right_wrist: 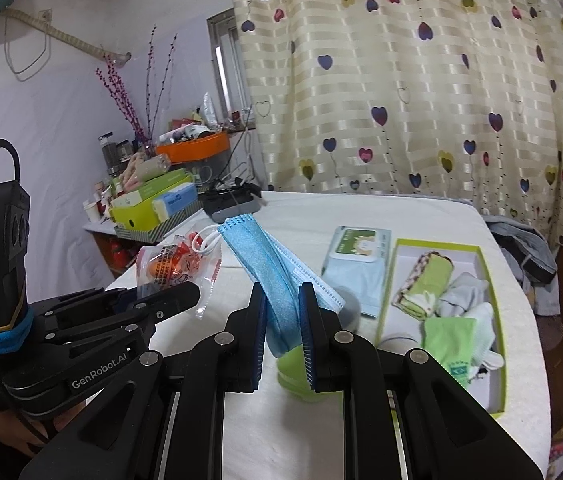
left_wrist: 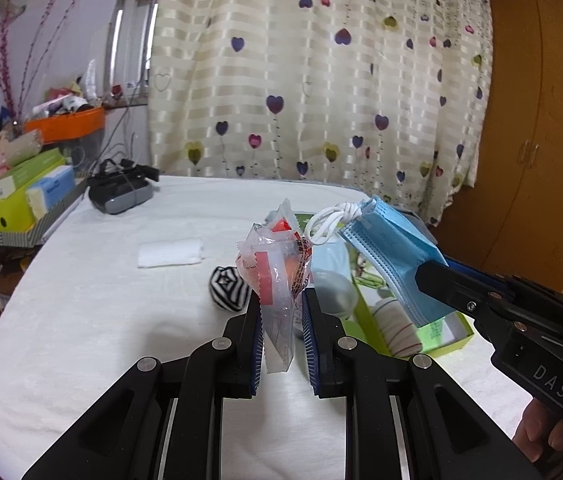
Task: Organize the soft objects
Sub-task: 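Carry the plastic bag and blue mask with both grippers over the box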
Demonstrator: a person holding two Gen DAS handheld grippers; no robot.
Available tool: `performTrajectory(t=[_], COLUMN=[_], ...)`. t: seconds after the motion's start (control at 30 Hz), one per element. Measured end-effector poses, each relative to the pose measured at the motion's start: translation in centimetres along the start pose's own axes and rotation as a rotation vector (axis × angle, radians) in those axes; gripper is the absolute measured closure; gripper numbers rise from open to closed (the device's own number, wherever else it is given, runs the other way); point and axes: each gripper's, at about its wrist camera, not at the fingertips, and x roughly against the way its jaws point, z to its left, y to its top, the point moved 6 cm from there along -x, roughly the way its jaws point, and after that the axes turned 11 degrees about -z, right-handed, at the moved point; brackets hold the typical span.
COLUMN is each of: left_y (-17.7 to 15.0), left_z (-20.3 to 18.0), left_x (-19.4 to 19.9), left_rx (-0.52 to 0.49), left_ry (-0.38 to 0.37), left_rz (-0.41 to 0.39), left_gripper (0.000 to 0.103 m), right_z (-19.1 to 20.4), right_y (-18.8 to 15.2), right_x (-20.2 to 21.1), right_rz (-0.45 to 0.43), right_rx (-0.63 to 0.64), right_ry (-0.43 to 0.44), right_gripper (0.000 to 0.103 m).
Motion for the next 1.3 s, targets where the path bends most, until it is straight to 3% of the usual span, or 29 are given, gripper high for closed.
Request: performTrajectory(t=[0.9,1.3], left_y=[-0.9,-2.9], left_z=[-8.4,-11.6], left_x=[-3.6,-5.7], left_rx=[-0.063,-0.07], left_ry=[-0.157,-0.236], left_rz=[0.065,0.137], left_gripper=[0.086,0.086], right_z=[-8.1,-12.7], right_y=[-0.9,-3.5], right_x=[3.2,3.5], right_rz=[-0.01,0.046], right_rx=[-0.074,-0.135], right_ry=[-0.141,-0.214], right_gripper=[0.086,0.086])
